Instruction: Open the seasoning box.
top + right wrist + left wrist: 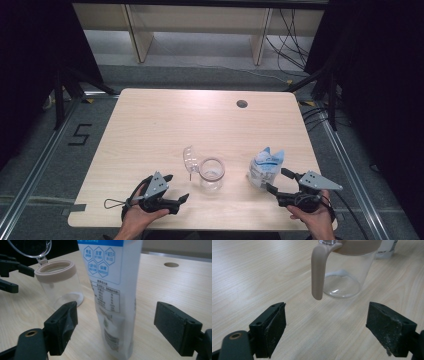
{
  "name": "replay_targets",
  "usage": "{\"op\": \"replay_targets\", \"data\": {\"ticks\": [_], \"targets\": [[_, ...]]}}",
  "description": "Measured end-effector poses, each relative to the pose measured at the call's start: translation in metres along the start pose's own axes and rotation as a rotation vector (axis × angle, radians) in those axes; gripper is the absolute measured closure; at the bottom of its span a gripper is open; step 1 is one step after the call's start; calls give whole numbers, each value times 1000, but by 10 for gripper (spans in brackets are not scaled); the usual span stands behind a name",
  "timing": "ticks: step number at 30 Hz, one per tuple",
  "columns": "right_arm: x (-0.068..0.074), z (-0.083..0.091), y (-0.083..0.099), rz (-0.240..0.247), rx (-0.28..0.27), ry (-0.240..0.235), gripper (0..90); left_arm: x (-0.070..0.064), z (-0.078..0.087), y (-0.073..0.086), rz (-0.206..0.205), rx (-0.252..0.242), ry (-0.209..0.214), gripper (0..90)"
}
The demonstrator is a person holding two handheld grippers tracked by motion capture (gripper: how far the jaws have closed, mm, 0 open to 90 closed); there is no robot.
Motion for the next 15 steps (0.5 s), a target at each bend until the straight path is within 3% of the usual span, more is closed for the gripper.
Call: {"op": "replay_targets", "data": {"ticks": [2,6,11,12,13,14,15], "targets": [[-2,-3,0,30,9,19,191,-1,0,0,-2,-2,2,157],[-6,-11,-1,43,14,-9,183,0,0,0,-2,-6,1,157],[-7,-18,-2,34,17,9,186,2,0,0,6,-8,1,156],[-9,-20,-3,56,14,-5,185,2,0,-1,10,-12,0,156],[-6,-21,-3,19,14,-14,185,2,0,0,8,-10,0,156],[-8,-22,-4,52,11,-17,187,2,0,0,6,-12,3,156],[-7,-24,-4,36,6,-18,190,1,0,-1,22,-17,-1,156]]}}
Point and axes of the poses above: each handheld gripper's, and its own axes: z roughly backward along the jaws, y roughly out of its underside, x roughly to its left, the point moved 7 cm from there along -z, roughly forward along the jaws, and after that the axes turned 4 degrees about -y, right-handed, at the moved point
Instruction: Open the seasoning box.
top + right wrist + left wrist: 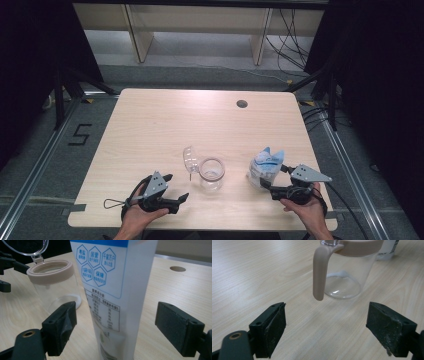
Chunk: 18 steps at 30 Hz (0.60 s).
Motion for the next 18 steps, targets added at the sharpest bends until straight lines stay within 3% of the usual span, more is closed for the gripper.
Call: {"op": "replay_targets", "data": {"ticks": [1,5,6,7,11,13,14,15,17,18], "targets": [[-1,1,0,16,16,11,190,1,1,0,-7,7,-5,156],[-2,-5,-2,21,-7,3,189,0,-1,0,5,3,1,156],[-1,-5,-2,-4,-6,6,189,2,0,1,-20,14,-6,156],[-4,-6,-3,19,-8,19,189,1,0,0,-12,2,2,155],[-4,-10,-4,33,-11,15,189,1,-1,-1,-9,2,1,156],[-3,-12,-3,7,-2,21,189,2,-1,0,-13,8,-5,156],[-5,-12,-3,36,-6,22,190,2,-1,0,-5,9,-6,156],[-4,-13,-2,21,6,12,189,2,-1,0,-4,10,-7,156],[-4,-16,-4,37,-8,-2,191,2,-1,0,-4,10,-6,155],[-5,-17,-4,44,-14,21,190,2,-1,0,-1,10,-7,156]]}}
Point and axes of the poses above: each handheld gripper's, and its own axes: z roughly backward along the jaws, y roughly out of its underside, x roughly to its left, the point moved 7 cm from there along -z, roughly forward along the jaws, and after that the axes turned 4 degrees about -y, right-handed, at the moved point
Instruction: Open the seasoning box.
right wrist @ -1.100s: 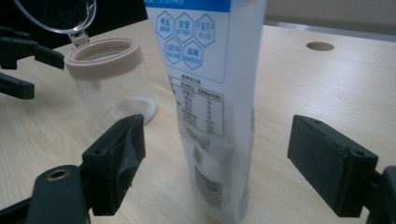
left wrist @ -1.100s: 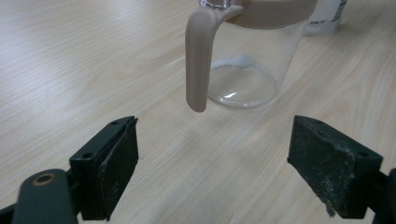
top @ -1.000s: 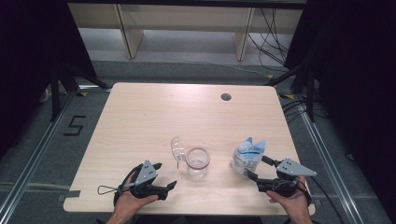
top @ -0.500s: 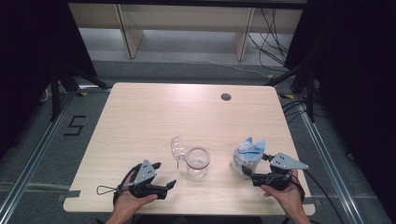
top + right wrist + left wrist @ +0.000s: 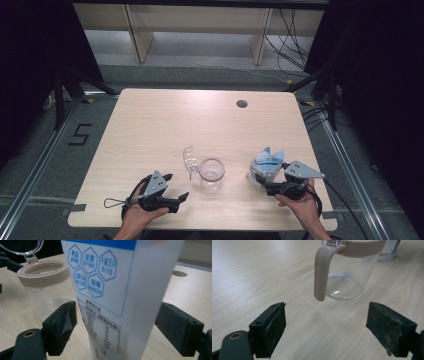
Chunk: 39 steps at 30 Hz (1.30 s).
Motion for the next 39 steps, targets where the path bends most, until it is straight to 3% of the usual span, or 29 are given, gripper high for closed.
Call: {"op": "replay_targets", "data": {"ticks": [1,2,3,4,6,7,8,10,11,13,14,16,21,22,24,25,26,27,28,30,32,33,36,37,39], "targets": [[1,-3,0,-10,0,-25,191,1,0,0,-5,5,-3,156],[0,-4,1,19,9,-21,191,0,0,0,8,-1,5,156],[0,-4,1,4,11,0,191,1,0,0,-5,9,2,156],[1,-5,2,5,22,-21,192,0,0,0,3,5,5,156],[2,-7,3,-8,26,-5,199,1,0,0,11,4,-1,156],[2,-10,3,9,15,-29,205,0,-1,0,22,4,7,156],[1,-11,3,14,7,-30,207,-1,-1,0,19,2,9,156],[3,-9,5,-22,24,-17,210,0,-1,0,1,5,8,156],[1,-11,4,5,11,-12,215,0,-1,0,2,5,9,155],[3,-13,5,3,0,-35,219,0,-2,-1,-4,1,13,156],[5,-11,6,-7,23,-29,224,0,-2,-1,3,2,13,156],[5,-13,5,1,-3,-29,226,0,-2,-1,3,4,12,156],[3,-16,7,27,20,-22,226,-1,-2,-1,-7,6,18,156],[5,-16,9,7,34,-23,228,0,-2,-1,-8,6,17,156],[4,-18,8,28,21,-23,231,0,-2,-1,-7,7,16,156],[2,-19,7,62,11,-23,231,0,-2,-1,-7,6,16,156],[5,-20,10,14,25,-33,233,0,-2,-1,-6,6,16,156],[5,-20,10,9,27,-41,235,0,-2,-1,-6,5,17,156],[4,-20,10,23,31,-26,235,-1,-2,-1,-7,5,16,156],[6,-23,11,27,31,-49,238,-1,-2,-1,-7,6,17,156],[9,-22,13,5,52,-34,245,-1,-2,-1,-4,6,18,156],[7,-24,12,28,36,-36,246,-1,-2,-1,-5,8,13,156],[7,-25,14,8,49,-41,248,-2,-3,-1,1,-1,20,156],[9,-25,16,-22,60,-34,251,-2,-2,-1,-4,6,19,156],[6,-26,15,13,43,-29,256,-2,-2,-1,8,4,17,156]]}}
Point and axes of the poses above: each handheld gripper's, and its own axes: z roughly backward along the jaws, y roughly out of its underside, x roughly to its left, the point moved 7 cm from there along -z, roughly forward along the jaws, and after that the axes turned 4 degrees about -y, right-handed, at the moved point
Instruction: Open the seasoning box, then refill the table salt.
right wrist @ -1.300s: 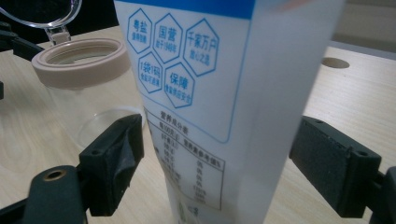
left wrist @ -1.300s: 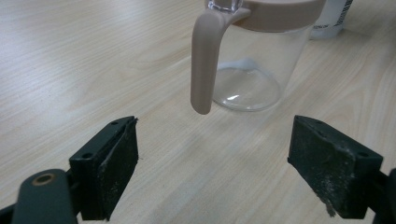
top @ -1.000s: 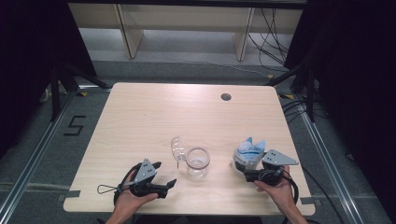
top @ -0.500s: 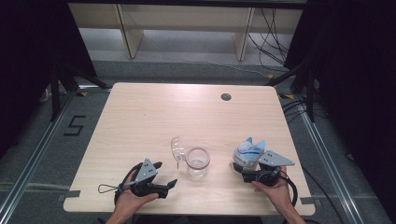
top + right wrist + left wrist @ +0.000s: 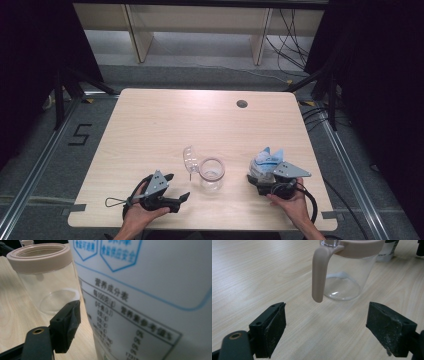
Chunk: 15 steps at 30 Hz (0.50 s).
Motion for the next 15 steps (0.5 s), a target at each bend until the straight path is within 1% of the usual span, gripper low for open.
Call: {"op": "replay_targets", "data": {"ticks": [1,2,3,4,5,6,7,8,10,11,12,13,14,15], "targets": [[-1,0,0,2,1,9,255,1,0,0,-16,3,-2,156],[-1,0,0,6,0,5,255,0,0,0,-11,0,-1,156],[0,0,0,0,0,7,256,1,1,0,-16,3,-3,156],[0,-1,0,12,-5,-3,256,1,1,0,-19,5,-5,156],[0,-2,0,8,-11,-4,256,1,1,1,-6,9,-5,156],[1,-2,0,4,-2,-10,256,0,1,0,0,5,3,156],[1,-2,0,2,0,-12,256,0,0,-1,-7,-5,3,156],[3,-2,1,-13,6,-13,256,0,0,0,-9,-1,-1,156],[0,-2,1,10,-2,4,256,0,0,0,-15,4,0,156],[0,-2,1,8,0,5,257,-1,0,0,-9,-1,4,156],[0,-4,0,27,-8,0,259,-1,1,0,-15,-1,2,156],[1,-3,1,0,-1,7,262,-1,1,0,-20,-3,2,156],[0,-4,1,22,6,-11,262,-1,2,0,-20,1,-3,156],[1,-5,1,17,7,-10,262,-2,2,-1,-18,-6,5,156]]}}
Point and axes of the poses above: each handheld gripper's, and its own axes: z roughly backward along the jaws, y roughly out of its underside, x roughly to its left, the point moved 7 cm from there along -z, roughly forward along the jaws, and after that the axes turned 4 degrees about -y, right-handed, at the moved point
